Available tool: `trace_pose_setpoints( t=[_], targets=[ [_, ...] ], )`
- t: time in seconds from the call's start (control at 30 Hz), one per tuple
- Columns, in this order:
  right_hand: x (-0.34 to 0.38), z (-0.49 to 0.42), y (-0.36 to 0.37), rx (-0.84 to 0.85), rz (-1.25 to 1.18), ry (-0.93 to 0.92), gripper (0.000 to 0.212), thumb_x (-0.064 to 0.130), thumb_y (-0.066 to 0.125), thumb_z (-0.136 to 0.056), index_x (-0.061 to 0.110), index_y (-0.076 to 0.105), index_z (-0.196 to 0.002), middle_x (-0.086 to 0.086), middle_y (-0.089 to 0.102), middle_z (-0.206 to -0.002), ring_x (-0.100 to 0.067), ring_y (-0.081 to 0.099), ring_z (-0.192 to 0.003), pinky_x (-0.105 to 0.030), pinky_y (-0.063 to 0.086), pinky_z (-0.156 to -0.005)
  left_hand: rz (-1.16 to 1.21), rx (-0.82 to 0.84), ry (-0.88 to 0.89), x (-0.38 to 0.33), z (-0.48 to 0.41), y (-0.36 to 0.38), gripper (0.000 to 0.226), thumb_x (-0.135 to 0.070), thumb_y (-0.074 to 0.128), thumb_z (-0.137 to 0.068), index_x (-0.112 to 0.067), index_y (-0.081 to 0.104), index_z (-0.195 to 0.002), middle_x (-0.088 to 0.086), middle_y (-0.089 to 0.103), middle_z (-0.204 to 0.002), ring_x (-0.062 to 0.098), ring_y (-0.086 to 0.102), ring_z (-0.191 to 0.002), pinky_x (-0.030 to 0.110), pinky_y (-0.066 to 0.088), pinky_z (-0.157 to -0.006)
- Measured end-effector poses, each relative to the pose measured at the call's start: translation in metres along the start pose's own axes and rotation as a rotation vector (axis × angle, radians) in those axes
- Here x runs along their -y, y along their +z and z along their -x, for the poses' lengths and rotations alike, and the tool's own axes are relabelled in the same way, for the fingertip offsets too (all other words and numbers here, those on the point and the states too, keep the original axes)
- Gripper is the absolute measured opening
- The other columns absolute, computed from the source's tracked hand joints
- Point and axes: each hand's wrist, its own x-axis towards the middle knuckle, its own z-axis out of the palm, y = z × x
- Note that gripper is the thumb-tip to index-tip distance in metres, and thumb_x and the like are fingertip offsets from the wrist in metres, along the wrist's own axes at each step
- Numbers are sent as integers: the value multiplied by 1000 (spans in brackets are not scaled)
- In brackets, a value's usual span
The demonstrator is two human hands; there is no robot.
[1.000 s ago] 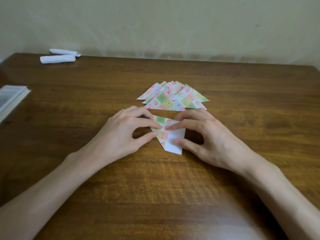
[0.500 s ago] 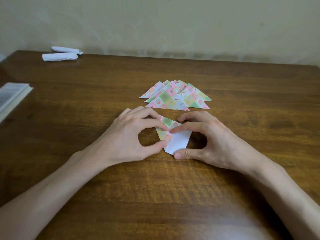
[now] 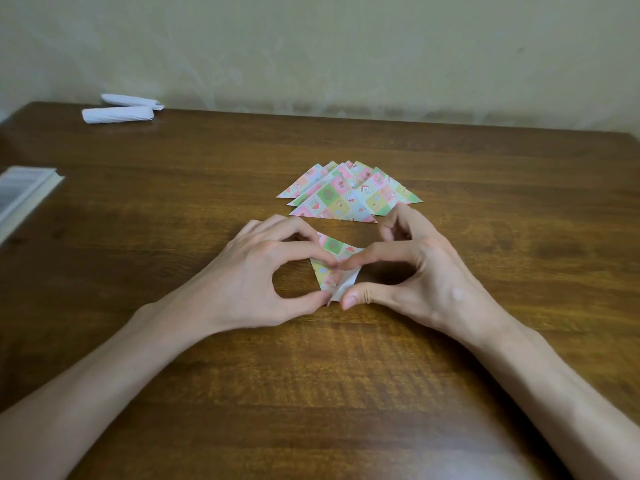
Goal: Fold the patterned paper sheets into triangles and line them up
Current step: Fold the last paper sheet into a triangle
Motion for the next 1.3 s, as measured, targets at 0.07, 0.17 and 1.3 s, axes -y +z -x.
trace_pose_setpoints(
  t=[0.07,0.17,1.3],
  targets=[
    [2,-1,-2,-32,-6,5,40,71,79,-66,48,80,-97,6,39,-89,-15,46,-85,-21,39,-71,-1,4,0,0,0,0,41,-64,66,-82,-51,67,-121,-23,53,-123,2,50,-122,41,40,-103],
    [2,-1,-1,-21,-6,47,40,75,76,-65,45,81,-92,9,47,-68,-15,49,-69,-28,38,-66,1,-1,-1,1,0,0,41,-64,66,-82,-50,68,-121,-23,54,-122,2,49,-122,42,40,-102],
    [-5,4,-8,262,-97,44,9,42,77,-91,32,77,-90,16,67,-98,-13,64,-105,-36,51,-91,121,21,155,6,1,-5,13,-43,77,-88,-36,81,-98,-19,68,-118,4,62,-119,44,43,-105]
  ],
)
